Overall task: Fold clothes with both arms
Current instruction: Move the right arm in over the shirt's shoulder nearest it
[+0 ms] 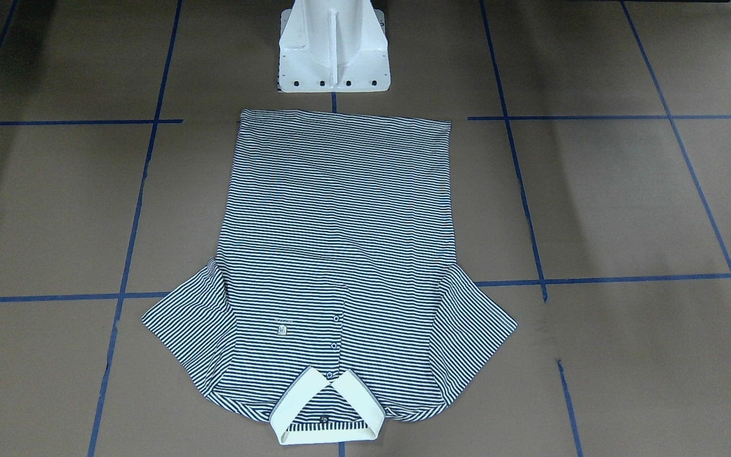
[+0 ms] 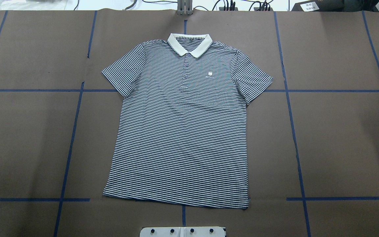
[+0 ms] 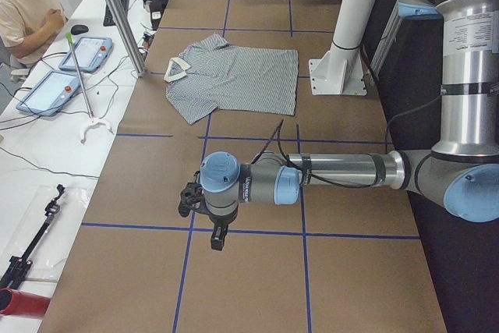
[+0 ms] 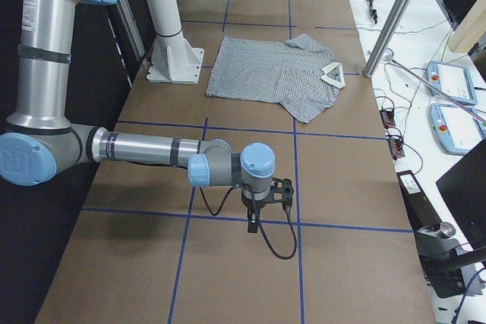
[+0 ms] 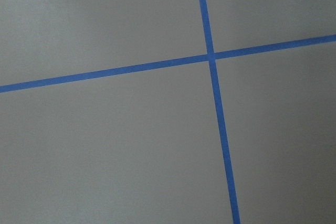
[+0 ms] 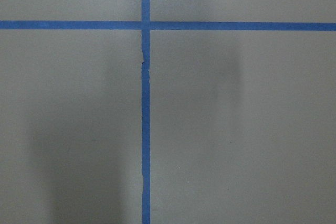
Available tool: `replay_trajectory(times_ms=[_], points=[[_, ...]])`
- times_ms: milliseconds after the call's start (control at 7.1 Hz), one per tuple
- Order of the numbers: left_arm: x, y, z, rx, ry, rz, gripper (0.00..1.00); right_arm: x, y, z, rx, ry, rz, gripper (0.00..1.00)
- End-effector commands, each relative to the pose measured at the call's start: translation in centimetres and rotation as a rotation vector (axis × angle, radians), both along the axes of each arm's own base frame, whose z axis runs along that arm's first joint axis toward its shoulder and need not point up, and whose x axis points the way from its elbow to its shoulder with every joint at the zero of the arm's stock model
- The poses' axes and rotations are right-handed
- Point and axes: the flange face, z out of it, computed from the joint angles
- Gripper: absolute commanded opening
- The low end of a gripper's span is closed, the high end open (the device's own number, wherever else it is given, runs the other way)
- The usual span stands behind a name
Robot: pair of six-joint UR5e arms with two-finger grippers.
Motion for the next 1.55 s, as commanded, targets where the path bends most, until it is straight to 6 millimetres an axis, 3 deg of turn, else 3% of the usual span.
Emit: replay_trajectory(times_ms=[0,423,704,845,986,1127,1268,1408], points=[[0.0,-0.1,-0.2,0.011,-0.007,0.002,1.0,0.0,0.2,0.1,-0.003,-0.001,0.0,1.0],[0.1,-0.4,-0.1,0.044,-0.008,0.004,1.0,-0.2,-0.4,-0.5,0.012,-0.002,-0.006,1.0],[0.2,-1.9,-2.2,0.226,-0.006,0.001,1.0,-1.1,-5.6,-6.6,0.228,-0.02,-0.014,1.0],[0.2,-3.0,-4.5,0.398,-0.017,0.0,1.0,-1.4,-9.8,-8.6,0.347,-0.027,-0.011,1.0],[0.0,-6.1,-7.9,0.613,-0.025,-0.003,1.0,-1.6,-11.3,-9.0,0.387,-0.036,-0.012,1.0],[-0.1,-11.7,-9.1,0.7,-0.013,-0.013,1.0,-1.7,-11.9,-10.0,0.405,-0.053,-0.018,1.0],[0.2,-13.3,-8.9,0.677,0.002,-0.033,1.0,-2.1,-14.1,-12.1,0.444,-0.071,-0.025,1.0],[0.2,-14.2,-10.2,0.687,0.009,-0.048,1.0,-7.0,-16.2,-15.4,0.482,-0.102,-0.064,1.0]])
